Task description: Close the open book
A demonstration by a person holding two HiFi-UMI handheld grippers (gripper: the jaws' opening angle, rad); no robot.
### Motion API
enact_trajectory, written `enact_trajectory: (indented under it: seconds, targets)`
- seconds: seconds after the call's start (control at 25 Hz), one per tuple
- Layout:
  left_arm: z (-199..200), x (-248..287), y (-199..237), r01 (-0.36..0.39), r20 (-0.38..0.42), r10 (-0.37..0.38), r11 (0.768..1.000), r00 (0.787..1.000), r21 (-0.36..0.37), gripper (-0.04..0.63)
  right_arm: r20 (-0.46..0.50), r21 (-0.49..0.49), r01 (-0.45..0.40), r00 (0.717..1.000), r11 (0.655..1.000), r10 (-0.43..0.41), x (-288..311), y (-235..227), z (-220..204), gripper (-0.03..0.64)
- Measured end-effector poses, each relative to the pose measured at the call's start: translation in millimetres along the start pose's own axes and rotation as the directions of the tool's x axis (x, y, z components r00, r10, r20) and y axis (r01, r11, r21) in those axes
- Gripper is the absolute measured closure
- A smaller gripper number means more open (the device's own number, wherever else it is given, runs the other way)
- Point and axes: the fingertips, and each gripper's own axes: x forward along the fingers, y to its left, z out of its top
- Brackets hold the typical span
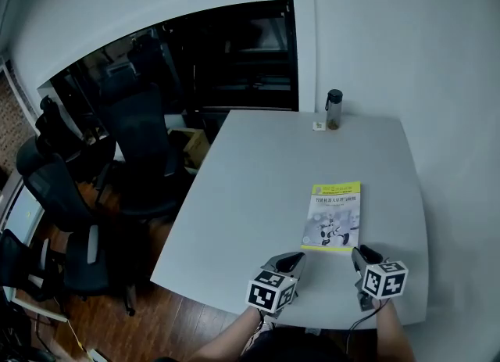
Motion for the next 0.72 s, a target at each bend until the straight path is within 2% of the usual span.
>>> enact_trajectory:
  seconds: [0.16, 0.24, 0.28, 0.52, 0.72]
  targets:
    - [25, 3, -31, 0.013, 0.048, -0.015, 0.999, 0.999, 0.042, 0.591, 0.113, -0.021, -0.067, 0.991, 0.998, 0.069, -29, 8, 29, 0.522]
    - [36, 3, -43, 0.003, 0.076, -0.008, 0.998, 0.997, 0.055, 0.591, 0.169, -0.043, -0.099, 0.98, 0.994, 0.105, -41, 11, 43, 0.604]
    - [41, 3, -48, -0.004, 0.089, -0.001, 0.998, 0.996, 0.061, 0.591, 0.19, -0.056, -0.12, 0.973, 0.991, 0.129, -46, 13, 49, 0.611]
    - [72, -13, -69, -0.062, 0.164, 0.045, 0.993, 0.985, 0.097, 0.591, 0.269, -0.141, -0.234, 0.926, 0.962, 0.265, -71, 39, 81, 0.612]
    - [78, -40, -85, -0.082, 0.213, 0.057, 0.99, 0.975, 0.113, 0.591, 0.329, -0.176, -0.275, 0.889, 0.945, 0.319, -100, 65, 87, 0.612]
